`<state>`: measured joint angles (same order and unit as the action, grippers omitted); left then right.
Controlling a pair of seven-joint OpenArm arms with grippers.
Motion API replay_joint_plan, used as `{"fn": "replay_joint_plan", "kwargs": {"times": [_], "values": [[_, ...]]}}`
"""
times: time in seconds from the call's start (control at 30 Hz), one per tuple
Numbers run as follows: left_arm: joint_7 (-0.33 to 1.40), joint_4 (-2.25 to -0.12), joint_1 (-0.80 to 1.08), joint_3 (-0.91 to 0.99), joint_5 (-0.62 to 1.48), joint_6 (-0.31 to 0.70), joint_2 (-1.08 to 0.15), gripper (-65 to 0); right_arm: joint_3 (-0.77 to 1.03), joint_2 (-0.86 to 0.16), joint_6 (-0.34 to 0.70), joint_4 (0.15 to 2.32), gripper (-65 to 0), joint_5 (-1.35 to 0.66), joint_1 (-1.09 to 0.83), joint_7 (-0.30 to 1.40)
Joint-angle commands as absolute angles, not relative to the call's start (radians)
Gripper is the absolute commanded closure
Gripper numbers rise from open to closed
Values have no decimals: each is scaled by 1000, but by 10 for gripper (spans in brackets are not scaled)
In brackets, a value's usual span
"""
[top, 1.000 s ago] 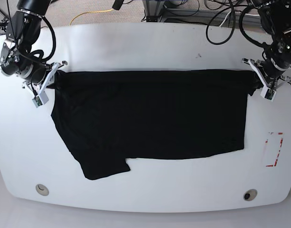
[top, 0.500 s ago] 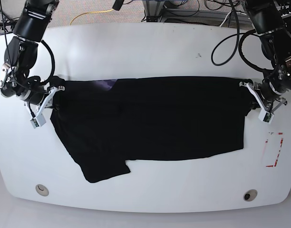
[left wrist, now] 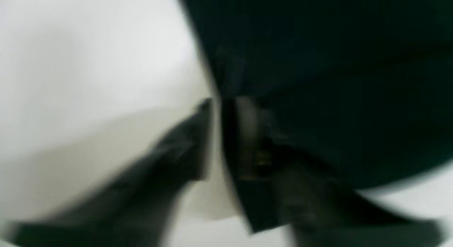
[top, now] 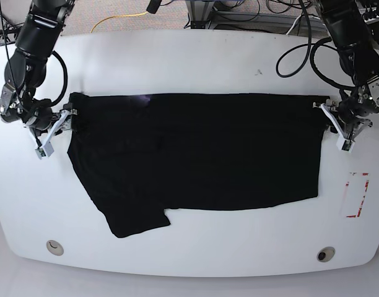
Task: Fold the T-shirt properly
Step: 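Open both grippers and release the shirt edge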
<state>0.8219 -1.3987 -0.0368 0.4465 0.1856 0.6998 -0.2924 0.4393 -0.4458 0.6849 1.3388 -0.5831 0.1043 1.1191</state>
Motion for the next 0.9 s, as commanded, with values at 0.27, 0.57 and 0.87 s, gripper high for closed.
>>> {"fn": "replay_joint_plan", "kwargs": {"times": [0.27, 0.57, 0.87], "values": [[808, -1445, -91, 420, 173, 698, -311, -392, 486, -472, 694, 1636, -575, -553, 35, 1184], [809, -1647, -10, 418, 173, 698, -303, -392, 613, -343, 698, 1824, -575, -558, -99, 1253], [800, -1609, 58, 418, 170, 698, -209, -390, 616, -268, 698, 1771, -575, -619, -156, 1221]]}}
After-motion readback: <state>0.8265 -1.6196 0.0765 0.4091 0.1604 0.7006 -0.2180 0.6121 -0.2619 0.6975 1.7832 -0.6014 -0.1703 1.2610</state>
